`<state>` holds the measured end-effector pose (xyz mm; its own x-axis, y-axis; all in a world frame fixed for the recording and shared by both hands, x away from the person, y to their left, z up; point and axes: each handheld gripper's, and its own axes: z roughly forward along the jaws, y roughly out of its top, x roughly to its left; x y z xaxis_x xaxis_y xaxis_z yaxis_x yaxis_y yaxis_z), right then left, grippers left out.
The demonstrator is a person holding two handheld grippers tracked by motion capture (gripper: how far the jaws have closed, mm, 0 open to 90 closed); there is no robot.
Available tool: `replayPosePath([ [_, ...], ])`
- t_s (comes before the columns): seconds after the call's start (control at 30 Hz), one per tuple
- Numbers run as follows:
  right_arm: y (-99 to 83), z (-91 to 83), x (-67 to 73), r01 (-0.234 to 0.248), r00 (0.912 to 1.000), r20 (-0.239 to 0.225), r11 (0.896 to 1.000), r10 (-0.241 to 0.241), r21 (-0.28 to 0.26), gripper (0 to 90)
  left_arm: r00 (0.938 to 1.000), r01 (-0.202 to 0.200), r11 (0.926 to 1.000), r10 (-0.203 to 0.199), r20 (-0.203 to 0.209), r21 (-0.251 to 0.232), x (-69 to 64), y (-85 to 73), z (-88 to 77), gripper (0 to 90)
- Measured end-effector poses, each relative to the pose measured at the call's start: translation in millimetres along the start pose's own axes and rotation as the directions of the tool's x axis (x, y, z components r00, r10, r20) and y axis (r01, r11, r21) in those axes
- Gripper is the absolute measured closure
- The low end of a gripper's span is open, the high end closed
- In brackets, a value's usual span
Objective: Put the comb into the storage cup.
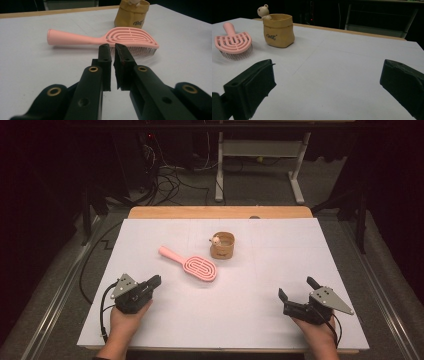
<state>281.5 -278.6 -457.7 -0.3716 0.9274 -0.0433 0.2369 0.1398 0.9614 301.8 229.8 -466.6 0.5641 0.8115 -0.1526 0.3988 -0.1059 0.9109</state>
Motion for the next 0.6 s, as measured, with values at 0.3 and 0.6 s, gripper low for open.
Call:
replayPosePath([
  [0.3, -0.3, 0.2, 2.9, 0.01, 0.9999, -0.005, 1.0, -0.01, 0.002, 0.1, 0.9994, 0.03, 0.9993, -0.029, -0.017, 0.023, 0.9, 0.7, 5.1, 88.8],
  [0.6, 0.1, -0.1, 1.5, 0.0, 1.0, -0.004, 1.0, 0.0, -0.007, 0.1, 0.9978, 0.003, 1.0, -0.002, -0.066, 0.008, 2.9, 22.5, 16.3, 88.9],
])
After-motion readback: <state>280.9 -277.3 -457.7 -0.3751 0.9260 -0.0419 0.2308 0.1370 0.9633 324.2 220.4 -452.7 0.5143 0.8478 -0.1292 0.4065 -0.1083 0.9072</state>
